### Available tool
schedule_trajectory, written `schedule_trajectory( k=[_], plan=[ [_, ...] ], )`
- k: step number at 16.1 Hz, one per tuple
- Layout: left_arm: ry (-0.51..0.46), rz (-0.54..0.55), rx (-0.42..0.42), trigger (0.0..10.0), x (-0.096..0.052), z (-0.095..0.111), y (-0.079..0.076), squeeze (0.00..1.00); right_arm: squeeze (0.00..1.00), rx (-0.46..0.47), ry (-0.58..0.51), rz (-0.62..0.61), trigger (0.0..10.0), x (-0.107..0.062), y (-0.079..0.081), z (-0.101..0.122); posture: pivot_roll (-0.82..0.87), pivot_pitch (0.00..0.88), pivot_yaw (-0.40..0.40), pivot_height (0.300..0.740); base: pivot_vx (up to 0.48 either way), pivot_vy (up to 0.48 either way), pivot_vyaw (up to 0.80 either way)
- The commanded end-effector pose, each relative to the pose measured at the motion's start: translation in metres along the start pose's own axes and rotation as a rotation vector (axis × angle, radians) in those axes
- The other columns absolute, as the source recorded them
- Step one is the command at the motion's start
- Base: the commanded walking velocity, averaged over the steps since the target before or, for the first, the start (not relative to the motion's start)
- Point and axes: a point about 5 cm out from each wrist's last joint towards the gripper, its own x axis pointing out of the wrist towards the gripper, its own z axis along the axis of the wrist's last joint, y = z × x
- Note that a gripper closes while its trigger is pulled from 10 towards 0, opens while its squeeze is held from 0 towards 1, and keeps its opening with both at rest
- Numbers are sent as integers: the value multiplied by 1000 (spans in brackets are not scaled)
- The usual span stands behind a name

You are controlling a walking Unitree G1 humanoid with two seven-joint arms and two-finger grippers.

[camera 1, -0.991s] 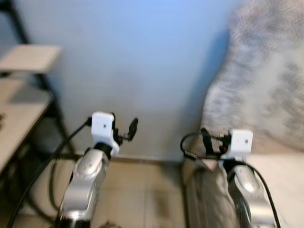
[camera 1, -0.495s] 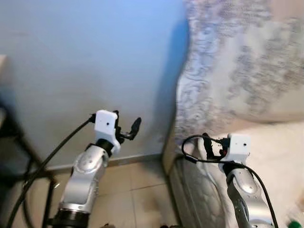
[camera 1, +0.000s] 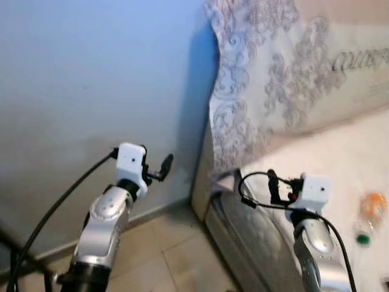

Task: Clean up the room

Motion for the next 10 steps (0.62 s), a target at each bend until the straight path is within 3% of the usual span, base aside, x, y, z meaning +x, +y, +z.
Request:
schedule_trajectory(
  k=[1,5,10],
  plan=[
    [-27,-41,-9,10000,10,6,-13,0,0,-23,-13,-23,10000,0,-9,4,124,0,-45,740,0,0,-800],
    [-36,-58,45,10000,13,3,-14,0,0,-44,-44,-31,10000,-2,-12,6,113,0,-37,740,0,0,-788],
    [-117,-15,-5,10000,12,13,-13,0,0,-44,-127,-107,10000,-9,-24,14,91,0,-22,740,0,0,-785]
  ],
)
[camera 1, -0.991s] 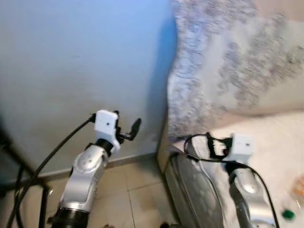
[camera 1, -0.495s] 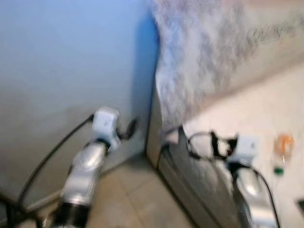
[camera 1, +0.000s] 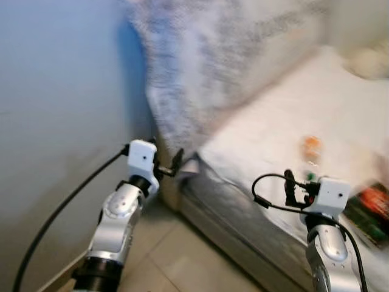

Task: Clean up the room

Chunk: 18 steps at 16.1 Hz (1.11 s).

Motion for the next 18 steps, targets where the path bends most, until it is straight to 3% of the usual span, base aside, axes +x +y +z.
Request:
schedule_trajectory(
  k=[1,9,11,15,18],
  plan=[
    [-37,-10,11,10000,7,8,-2,0,0,-11,-31,-11,10000,3,-2,6,85,0,-21,740,0,0,-781],
    [-15,16,28,10000,11,1,-7,0,0,-45,28,18,10000,7,2,-5,96,0,-52,740,0,0,-769],
    [-30,26,22,10000,11,4,-9,0,0,0,48,82,10000,8,10,-8,104,0,-62,740,0,0,-659],
    [-52,66,-26,10000,12,6,-12,0,0,-27,28,117,10000,12,24,-6,113,0,-58,740,407,0,0],
    [-46,67,-4,10000,13,5,-13,0,0,-51,9,134,10000,13,28,-4,111,0,-51,740,464,0,0]
  ],
)
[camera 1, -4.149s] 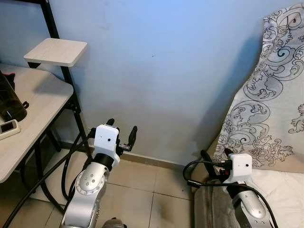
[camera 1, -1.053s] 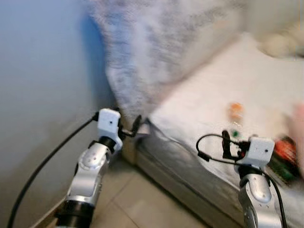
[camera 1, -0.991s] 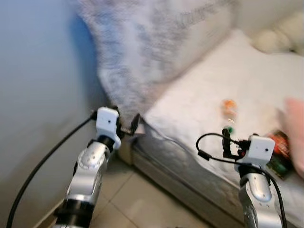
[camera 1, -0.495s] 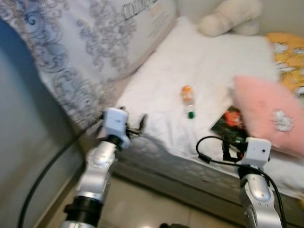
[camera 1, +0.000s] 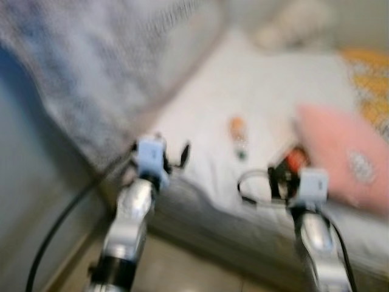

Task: Clean up the room

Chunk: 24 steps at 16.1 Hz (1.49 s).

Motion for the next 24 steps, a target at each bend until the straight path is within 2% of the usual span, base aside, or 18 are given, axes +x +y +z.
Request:
schedule_trajectory(
  k=[1,4,8,9,10,11,12,13,15,16,17,19,20,22,24],
  plan=[
    [-2,26,21,10000,2,2,8,0,0,-4,-24,12,10000,3,4,4,108,0,-47,740,469,0,0],
    [-5,1,43,10000,6,4,3,0,0,-4,-20,10,10000,4,5,4,99,0,-39,740,469,0,0],
    [6,-38,68,10000,9,3,-5,0,0,2,-18,22,10000,0,6,1,87,0,-32,740,469,0,-695],
    [26,-33,99,10000,11,0,-4,0,0,13,-4,38,10000,-1,7,-2,81,0,-29,740,472,0,-613],
    [56,24,99,10000,16,-2,5,0,0,10,4,42,10000,-2,8,-4,76,0,-25,736,0,0,0],
    [61,50,99,10000,18,-1,10,0,0,9,5,43,10000,-3,8,-4,77,0,-26,736,0,0,0],
    [43,65,100,10000,16,4,17,0,0,48,25,61,10000,1,10,-5,78,0,-24,736,0,0,0],
    [-18,37,121,10000,7,15,16,0,0,93,50,102,10000,16,17,-1,114,0,-34,736,0,0,0],
    [-57,-7,138,10000,0,26,13,0,0,114,67,113,10000,32,22,4,146,0,-49,736,0,0,0],
    [-68,-112,151,10000,-5,33,8,0,0,100,144,138,10000,43,28,1,170,0,-64,736,0,0,0],
    [-53,-219,264,10000,-17,44,2,0,0,66,269,112,10000,58,29,-3,246,0,-103,736,0,0,0],
    [-9,-261,274,10000,-31,52,-3,0,0,78,304,73,10000,79,31,10,301,0,-105,736,0,0,0],
    [50,-304,246,10000,-39,52,-10,0,0,73,301,90,10000,92,36,23,325,0,-111,736,0,0,0],
    [94,-337,270,10000,-47,56,-19,0,0,45,328,114,10000,104,40,34,372,0,-122,736,0,0,0],
    [166,-375,245,10000,-56,57,-28,0,0,41,400,93,10000,110,37,35,405,0,-129,736,0,0,0]
  ],
)
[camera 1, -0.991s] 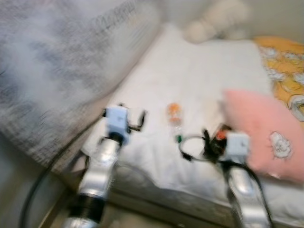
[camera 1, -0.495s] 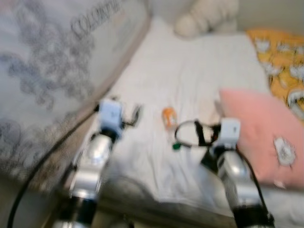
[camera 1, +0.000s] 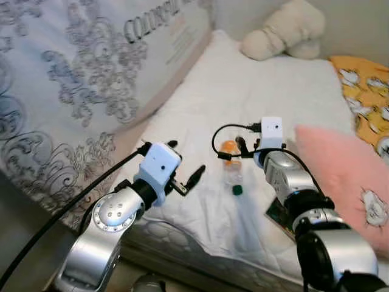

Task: Clean up the room

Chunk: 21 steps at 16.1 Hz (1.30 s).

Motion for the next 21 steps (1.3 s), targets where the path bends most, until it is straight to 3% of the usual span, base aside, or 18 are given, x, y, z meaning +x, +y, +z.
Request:
schedule_trajectory(
  k=[1,3,4,5,6,7,8,10,11,12,15,16,17,18,19,21],
  plan=[
    [30,-49,-19,10000,-4,2,-10,0,0,30,50,-55,10000,0,-13,-3,418,0,-127,736,0,0,0],
    [101,-105,-37,10000,-15,4,-25,0,0,131,59,-124,10000,2,-18,2,429,0,-123,736,0,0,0],
    [91,-92,-26,10000,-15,5,-24,0,0,120,4,-138,10000,2,-19,11,428,0,-123,736,0,0,0],
    [9,31,-7,10000,-12,11,-13,0,0,44,-147,-196,10000,1,-20,32,415,0,-133,736,0,0,0],
    [-5,56,-12,10000,-12,12,-11,0,0,41,-174,-202,10000,1,-20,36,415,0,-133,736,0,0,0],
    [-101,207,-84,10000,-16,14,-6,0,0,-8,-458,-348,10000,-14,-33,49,389,0,-132,736,0,0,0],
    [-140,249,-100,10000,-19,16,-7,0,0,-55,-662,-382,10000,-34,-35,48,379,0,-130,736,0,0,0],
    [-142,248,-99,10000,-18,13,-11,0,0,-82,-784,-399,10000,-56,-34,32,357,0,-120,736,0,0,0],
    [-156,243,-63,10000,-14,13,-13,0,0,-81,-799,-401,10000,-64,-33,19,339,0,-106,736,0,0,0],
    [-173,238,-64,10000,-12,13,-12,0,0,-82,-784,-397,10000,-62,-32,14,331,0,-96,736,0,0,0],
    [-214,273,-10,10000,-5,13,-1,0,0,-33,-777,-407,10000,-52,-26,20,317,0,-87,736,0,0,0],
    [-211,370,-77,10000,-8,11,12,0,0,17,-783,-291,10000,-72,-8,18,294,0,-93,736,0,0,0],
    [-199,395,-114,10000,-10,7,15,0,0,21,-760,-244,10000,-87,-6,8,289,0,-97,736,0,0,0],
    [-174,415,-166,10000,-12,-3,16,0,0,21,-723,-210,10000,-116,-11,-11,260,0,-96,736,0,0,0],
    [-162,414,-156,10000,-9,-9,16,0,0,6,-722,-228,10000,-132,-20,-20,245,0,-93,736,0,0,0],
    [-191,409,-166,10000,-3,-7,17,0,0,10,-742,-273,10000,-136,-31,-19,224,0,-94,736,0,0,0]
  ],
)
